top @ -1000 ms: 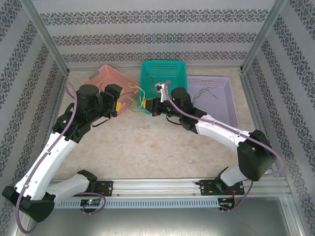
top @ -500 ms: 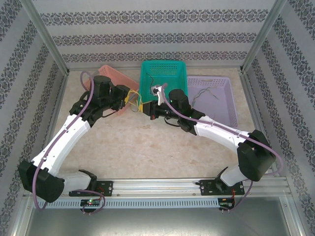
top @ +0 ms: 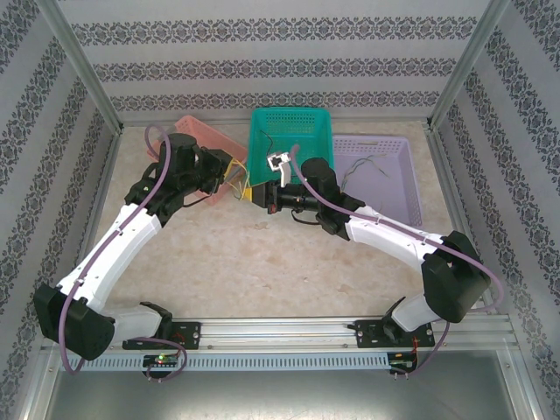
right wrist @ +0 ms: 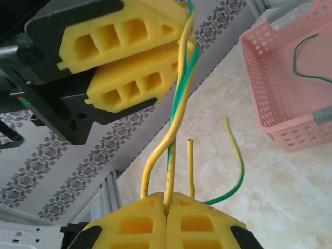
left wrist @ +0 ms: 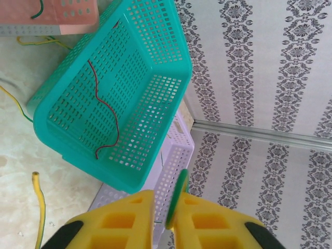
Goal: Untangle the cables
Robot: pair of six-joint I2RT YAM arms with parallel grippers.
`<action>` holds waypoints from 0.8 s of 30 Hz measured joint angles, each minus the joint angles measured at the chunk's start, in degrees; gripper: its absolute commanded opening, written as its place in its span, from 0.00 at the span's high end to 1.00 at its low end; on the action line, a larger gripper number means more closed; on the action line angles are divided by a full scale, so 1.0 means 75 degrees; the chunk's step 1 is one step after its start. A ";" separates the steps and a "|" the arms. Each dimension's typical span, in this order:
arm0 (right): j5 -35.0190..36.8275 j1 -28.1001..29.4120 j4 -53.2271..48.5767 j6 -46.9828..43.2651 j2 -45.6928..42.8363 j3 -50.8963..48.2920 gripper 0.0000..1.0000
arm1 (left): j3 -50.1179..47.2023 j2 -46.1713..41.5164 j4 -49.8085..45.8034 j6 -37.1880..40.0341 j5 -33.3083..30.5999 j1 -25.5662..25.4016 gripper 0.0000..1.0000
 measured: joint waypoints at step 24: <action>0.0227 -0.0198 -0.1174 0.0012 -0.0968 -0.0061 0.68 | -0.0239 -0.0294 0.0085 0.1058 -0.0641 0.0055 1.00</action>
